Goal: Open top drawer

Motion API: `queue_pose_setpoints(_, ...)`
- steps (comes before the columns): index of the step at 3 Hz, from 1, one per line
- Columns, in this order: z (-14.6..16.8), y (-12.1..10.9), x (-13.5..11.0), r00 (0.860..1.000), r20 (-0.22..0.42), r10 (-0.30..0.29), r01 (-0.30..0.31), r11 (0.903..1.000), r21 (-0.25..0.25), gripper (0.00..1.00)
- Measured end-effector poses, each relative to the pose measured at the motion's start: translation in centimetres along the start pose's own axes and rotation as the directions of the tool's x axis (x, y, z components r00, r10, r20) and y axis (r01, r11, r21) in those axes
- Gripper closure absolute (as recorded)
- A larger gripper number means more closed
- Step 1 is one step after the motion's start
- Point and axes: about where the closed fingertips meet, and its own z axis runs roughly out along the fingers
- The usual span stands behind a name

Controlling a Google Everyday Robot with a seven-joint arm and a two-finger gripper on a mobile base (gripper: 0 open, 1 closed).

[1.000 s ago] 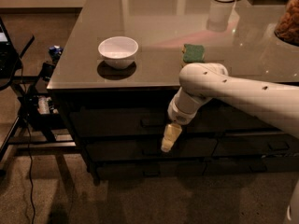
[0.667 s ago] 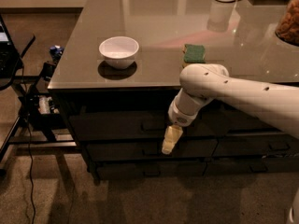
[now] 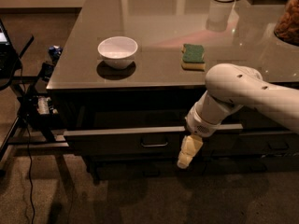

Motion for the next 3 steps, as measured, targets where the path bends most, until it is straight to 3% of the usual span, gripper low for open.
queue_pose_setpoints(1, 0.0, 0.0, 0.0, 1.000, 0.000, 0.000, 0.000, 1.0000, 0.000, 0.00)
queue_pose_setpoints(3, 1.3, 2.3, 1.8, 0.999, -0.034, 0.019, -0.021, 0.9982, -0.057, 0.00)
